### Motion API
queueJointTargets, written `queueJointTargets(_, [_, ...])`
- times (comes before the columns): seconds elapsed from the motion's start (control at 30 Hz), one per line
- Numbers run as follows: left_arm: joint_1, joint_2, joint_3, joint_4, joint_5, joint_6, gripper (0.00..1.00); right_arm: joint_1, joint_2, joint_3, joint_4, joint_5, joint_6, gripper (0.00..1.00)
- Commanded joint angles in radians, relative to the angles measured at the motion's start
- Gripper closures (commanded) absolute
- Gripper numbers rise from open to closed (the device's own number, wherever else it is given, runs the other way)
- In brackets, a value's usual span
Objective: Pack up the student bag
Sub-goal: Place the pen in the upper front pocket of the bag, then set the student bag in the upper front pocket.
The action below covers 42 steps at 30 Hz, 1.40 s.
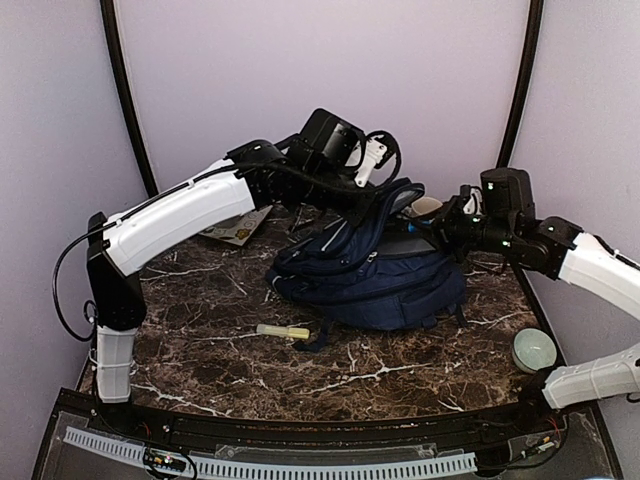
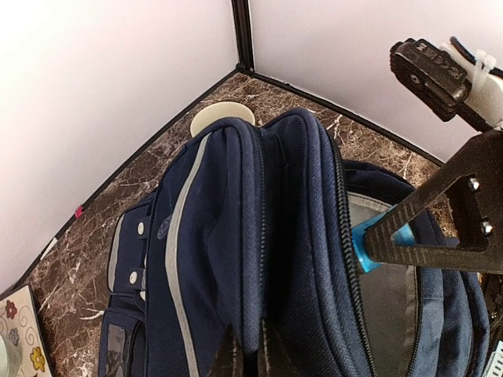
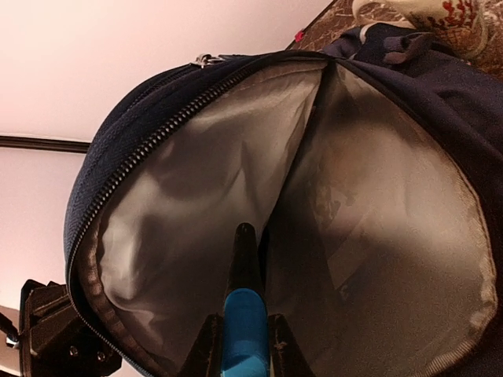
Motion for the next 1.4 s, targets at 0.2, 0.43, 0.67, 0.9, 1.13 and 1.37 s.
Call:
queueJointTargets(0.2, [0.001, -0.221, -0.056, 0.214, -0.025, 0.017, 1.0, -0.004, 0.091, 0.07, 0.136, -0.142, -0.043, 0.44])
queueJointTargets(0.43, [0.001, -0.243, -0.128, 0.246, -0.049, -0.011, 1.0, -0.004, 0.02, 0.045, 0.035, -0.079, -0.078, 0.34])
queueJointTargets(0.67, [0.0, -0.197, -0.144, 0.263, -0.015, -0.15, 1.0, -0.012, -0.146, 0.037, -0.189, 0.076, -0.145, 0.31])
queueJointTargets(0.9, [-0.083, -0.099, -0.163, 0.309, 0.044, -0.243, 1.0, -0.024, -0.345, 0.008, -0.369, 0.227, -0.14, 0.28])
queueJointTargets(1.13, [-0.136, -0.033, -0.234, 0.245, 0.023, -0.253, 1.0, -0.026, -0.467, -0.043, -0.444, 0.248, -0.102, 0.28])
queueJointTargets(1.37, [-0.146, -0.001, -0.224, 0.165, 0.061, -0.254, 0.87, -0.026, -0.559, -0.106, -0.473, 0.251, -0.047, 0.28])
